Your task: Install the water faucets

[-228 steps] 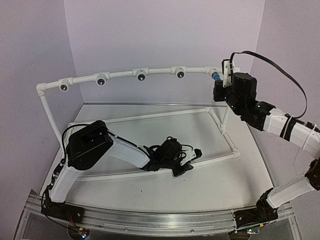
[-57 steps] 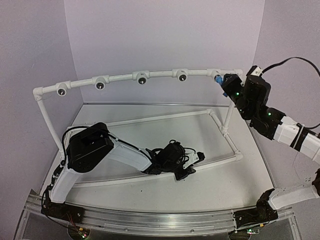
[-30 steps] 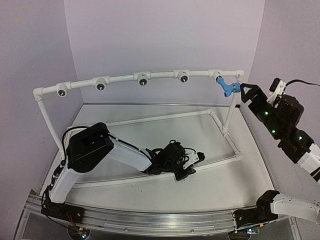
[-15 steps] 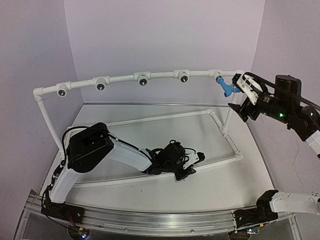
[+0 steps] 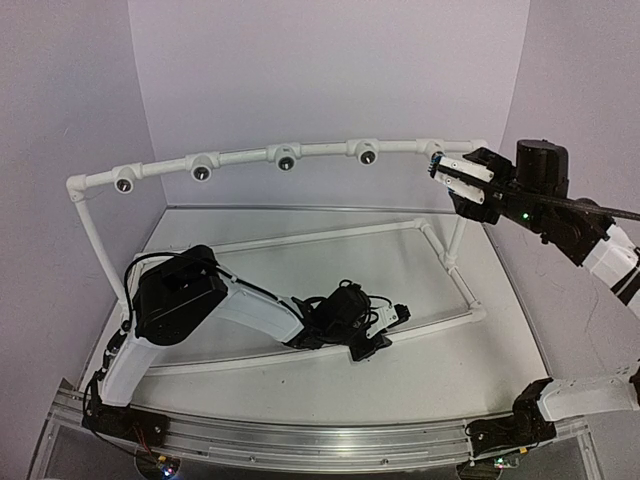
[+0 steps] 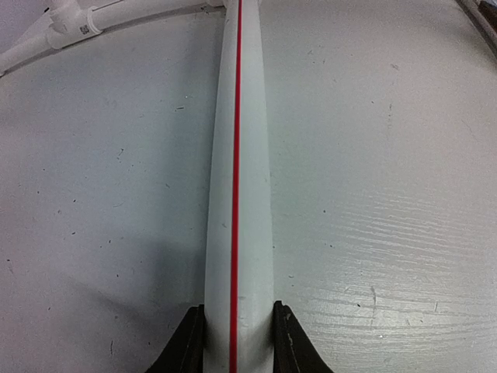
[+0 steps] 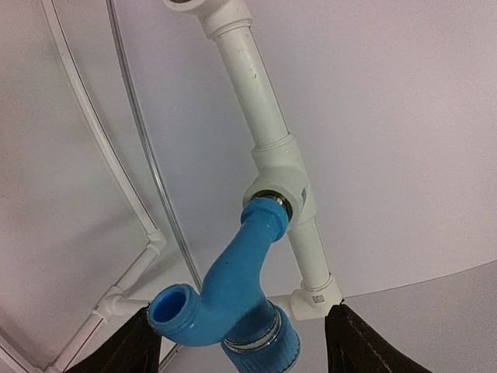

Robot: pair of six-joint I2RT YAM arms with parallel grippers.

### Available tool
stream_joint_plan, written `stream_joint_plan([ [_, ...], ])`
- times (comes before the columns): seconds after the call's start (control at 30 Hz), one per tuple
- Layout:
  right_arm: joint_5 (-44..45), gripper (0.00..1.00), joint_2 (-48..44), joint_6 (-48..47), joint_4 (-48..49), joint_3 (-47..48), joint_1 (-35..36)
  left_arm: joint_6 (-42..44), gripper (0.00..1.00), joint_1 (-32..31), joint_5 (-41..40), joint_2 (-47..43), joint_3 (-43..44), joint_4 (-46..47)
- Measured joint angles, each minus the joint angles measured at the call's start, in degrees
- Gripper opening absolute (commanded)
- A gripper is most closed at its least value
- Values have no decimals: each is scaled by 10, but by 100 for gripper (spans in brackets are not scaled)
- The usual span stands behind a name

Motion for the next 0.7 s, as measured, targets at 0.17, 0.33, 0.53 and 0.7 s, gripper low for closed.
stream_joint_plan([
  [0.17, 69, 17, 41, -11, 52, -7, 37, -1, 0, 0, 1, 1, 3, -3],
  [0.33, 129, 0, 73, 50, 93, -4, 59, -1, 0, 0, 1, 2, 4, -1],
  [0.53, 177, 0, 81, 167, 115, -4, 68, -1, 0, 0, 1, 3, 6, -2],
  [0.7, 184, 0, 77, 355, 120, -9, 67, -1, 0, 0, 1, 3, 6, -2],
])
